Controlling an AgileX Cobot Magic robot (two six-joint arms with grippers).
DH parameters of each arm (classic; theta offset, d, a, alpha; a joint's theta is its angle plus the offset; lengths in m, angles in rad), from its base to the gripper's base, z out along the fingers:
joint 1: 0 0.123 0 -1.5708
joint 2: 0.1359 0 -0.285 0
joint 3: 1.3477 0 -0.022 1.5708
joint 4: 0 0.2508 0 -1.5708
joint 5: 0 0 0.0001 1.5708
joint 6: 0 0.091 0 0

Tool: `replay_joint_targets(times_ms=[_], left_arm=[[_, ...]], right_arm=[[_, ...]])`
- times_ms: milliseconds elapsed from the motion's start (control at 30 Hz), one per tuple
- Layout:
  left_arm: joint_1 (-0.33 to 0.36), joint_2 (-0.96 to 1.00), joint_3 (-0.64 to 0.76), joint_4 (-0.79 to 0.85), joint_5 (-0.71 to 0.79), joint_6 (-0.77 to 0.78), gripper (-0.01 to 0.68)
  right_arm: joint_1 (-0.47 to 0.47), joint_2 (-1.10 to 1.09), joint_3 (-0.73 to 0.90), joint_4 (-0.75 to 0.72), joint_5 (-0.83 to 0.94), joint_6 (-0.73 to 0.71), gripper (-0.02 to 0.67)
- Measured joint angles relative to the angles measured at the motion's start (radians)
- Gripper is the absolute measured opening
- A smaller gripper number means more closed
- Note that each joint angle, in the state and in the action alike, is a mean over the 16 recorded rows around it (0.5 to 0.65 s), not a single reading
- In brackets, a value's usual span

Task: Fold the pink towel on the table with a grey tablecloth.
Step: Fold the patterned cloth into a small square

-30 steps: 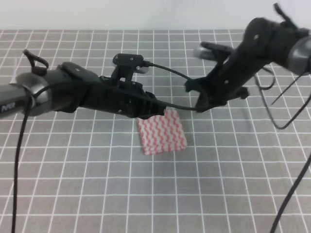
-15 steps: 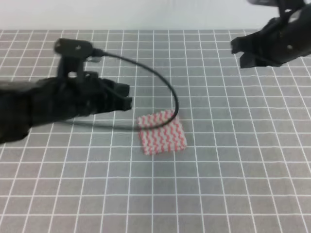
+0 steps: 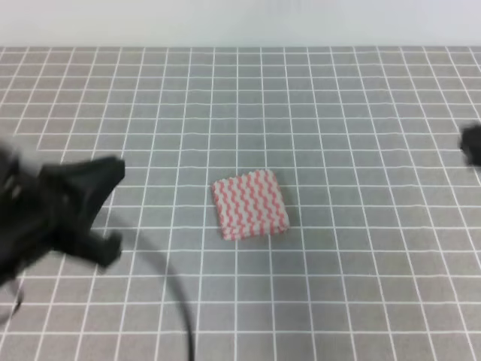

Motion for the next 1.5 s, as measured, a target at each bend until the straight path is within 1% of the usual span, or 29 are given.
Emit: replay_joint_targets(times_ms=[200,367,533,700,967,1300,1500], left_arm=[[0.000,-0.276,0.138,0.000,0.002,0.062,-0.003],[0.000,-0.506,0.248,0.004,-0.023,0.087,-0.003],[0.000,-0.712,0.360,0.003,-0.048,0.095,-0.003],[0.000,-0.851,0.455,0.001,-0.070,0.097,-0.003],[0.000,-0.930,0.538,-0.004,-0.133,0.097,-0.003],[0.000,-0.932,0.547,-0.007,-0.226,0.094,-0.003],[0.000,-0.932,0.547,-0.003,-0.238,0.093,-0.003]], right_arm=[[0.000,-0.305,0.266,0.001,-0.100,-0.012,-0.016],[0.000,-0.556,0.437,0.008,-0.156,-0.022,-0.016],[-0.001,-0.762,0.538,0.017,-0.191,-0.043,-0.016],[-0.001,-0.891,0.576,0.025,-0.196,-0.076,-0.016],[-0.001,-0.959,0.620,0.067,-0.257,-0.119,-0.016],[-0.001,-0.962,0.751,0.185,-0.408,-0.122,-0.016],[-0.001,-0.963,0.812,0.221,-0.438,-0.122,-0.016]])
